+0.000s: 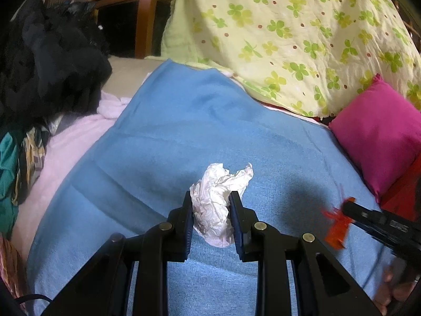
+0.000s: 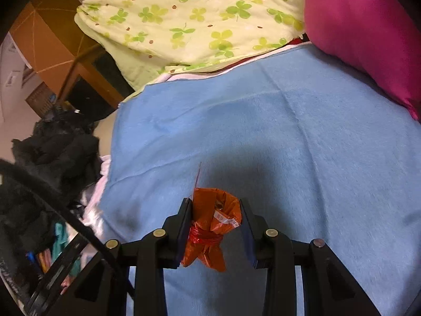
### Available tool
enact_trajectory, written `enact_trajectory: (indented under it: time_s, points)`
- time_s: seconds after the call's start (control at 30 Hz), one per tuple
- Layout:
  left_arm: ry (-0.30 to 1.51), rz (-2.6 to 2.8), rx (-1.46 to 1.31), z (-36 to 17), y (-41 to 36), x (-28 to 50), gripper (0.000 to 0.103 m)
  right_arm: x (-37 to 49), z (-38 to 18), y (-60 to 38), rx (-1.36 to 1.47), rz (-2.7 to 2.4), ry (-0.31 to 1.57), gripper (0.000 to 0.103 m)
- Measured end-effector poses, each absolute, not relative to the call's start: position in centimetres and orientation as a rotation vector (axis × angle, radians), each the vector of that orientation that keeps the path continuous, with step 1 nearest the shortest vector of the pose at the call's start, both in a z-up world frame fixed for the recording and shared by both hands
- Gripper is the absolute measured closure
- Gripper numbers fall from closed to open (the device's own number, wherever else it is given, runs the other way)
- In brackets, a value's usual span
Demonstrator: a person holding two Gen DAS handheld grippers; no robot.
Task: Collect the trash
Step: 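Grasp the white tissue with left tool while right tool grasps the orange wrapper, then lift and carry the tissue and orange wrapper over the red basket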
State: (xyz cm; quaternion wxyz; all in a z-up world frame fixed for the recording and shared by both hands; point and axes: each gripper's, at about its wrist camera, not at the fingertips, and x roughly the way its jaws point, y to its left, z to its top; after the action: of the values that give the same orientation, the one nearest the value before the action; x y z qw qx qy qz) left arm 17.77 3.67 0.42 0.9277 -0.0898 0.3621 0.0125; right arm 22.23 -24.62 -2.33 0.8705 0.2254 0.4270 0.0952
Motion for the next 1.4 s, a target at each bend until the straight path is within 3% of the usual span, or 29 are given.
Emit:
enact_trajectory:
  time_s: [0.33,0.73,1.4]
  points:
    - [0.715,-0.090,-0.066,0.6,-0.8,16.3,0.076,12.9,0.2,-26.2,0.414,0.208,0.806,0.065]
    - [0.719,-0.207,0.003,0.7,-6.2,7.6,0.076,0.8,2.0,-28.1,0.226,0.077,0.600,0.065]
    - [0.689,-0.182,0.125,2.3,-10.3,0.3,0.076,-3.2,4.2,-29.0,0.164,0.139,0.529,0.065]
